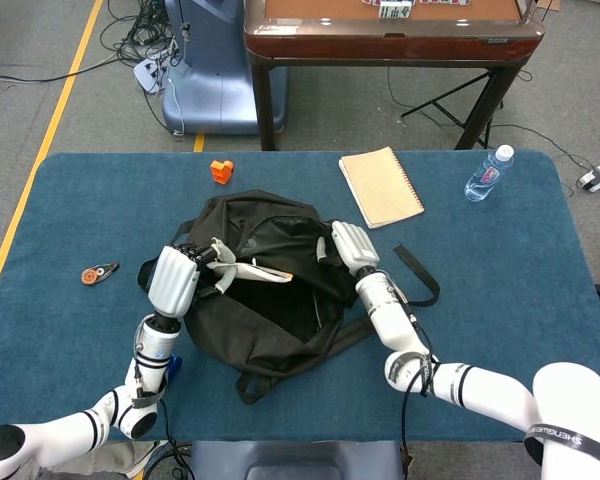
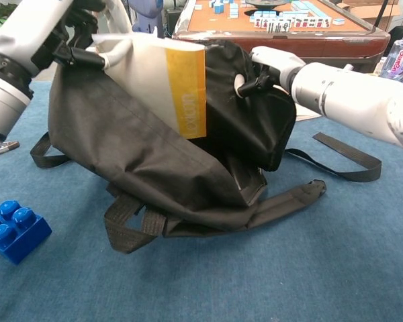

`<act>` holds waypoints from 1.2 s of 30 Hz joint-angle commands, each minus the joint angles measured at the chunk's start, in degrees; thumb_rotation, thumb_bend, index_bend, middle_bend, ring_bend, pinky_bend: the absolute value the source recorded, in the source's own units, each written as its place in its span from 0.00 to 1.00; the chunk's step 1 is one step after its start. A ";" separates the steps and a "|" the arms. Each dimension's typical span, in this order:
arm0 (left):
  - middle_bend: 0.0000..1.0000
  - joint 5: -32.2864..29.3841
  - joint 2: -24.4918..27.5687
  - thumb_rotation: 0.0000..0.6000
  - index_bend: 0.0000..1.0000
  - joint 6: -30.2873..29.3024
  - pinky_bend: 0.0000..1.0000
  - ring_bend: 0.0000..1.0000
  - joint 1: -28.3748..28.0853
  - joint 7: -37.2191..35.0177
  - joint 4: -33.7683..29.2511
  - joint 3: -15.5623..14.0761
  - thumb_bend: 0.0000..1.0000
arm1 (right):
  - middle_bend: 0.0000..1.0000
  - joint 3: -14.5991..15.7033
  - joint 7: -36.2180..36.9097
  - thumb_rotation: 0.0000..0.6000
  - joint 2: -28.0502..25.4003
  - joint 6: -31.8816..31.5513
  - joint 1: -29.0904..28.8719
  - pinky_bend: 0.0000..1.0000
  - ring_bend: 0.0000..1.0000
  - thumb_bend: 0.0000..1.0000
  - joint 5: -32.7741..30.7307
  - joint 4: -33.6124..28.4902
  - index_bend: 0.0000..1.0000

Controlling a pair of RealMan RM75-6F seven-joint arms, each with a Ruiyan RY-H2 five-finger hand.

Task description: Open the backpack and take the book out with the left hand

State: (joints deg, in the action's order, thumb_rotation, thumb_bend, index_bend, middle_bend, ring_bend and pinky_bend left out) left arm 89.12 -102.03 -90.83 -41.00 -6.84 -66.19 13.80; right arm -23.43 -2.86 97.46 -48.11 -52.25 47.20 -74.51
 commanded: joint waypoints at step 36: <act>0.88 -16.10 2.62 1.00 0.79 7.89 0.87 0.80 0.79 -5.58 -16.77 13.84 0.53 | 0.41 9.12 -1.14 1.00 1.69 0.47 2.65 0.27 0.25 0.69 11.00 -1.92 0.61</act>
State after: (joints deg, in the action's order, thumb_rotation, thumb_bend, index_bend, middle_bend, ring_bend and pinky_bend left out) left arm 73.28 -99.57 -83.27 -39.92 -12.82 -83.36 27.24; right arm -14.58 -4.05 99.25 -47.86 -49.73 57.92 -76.19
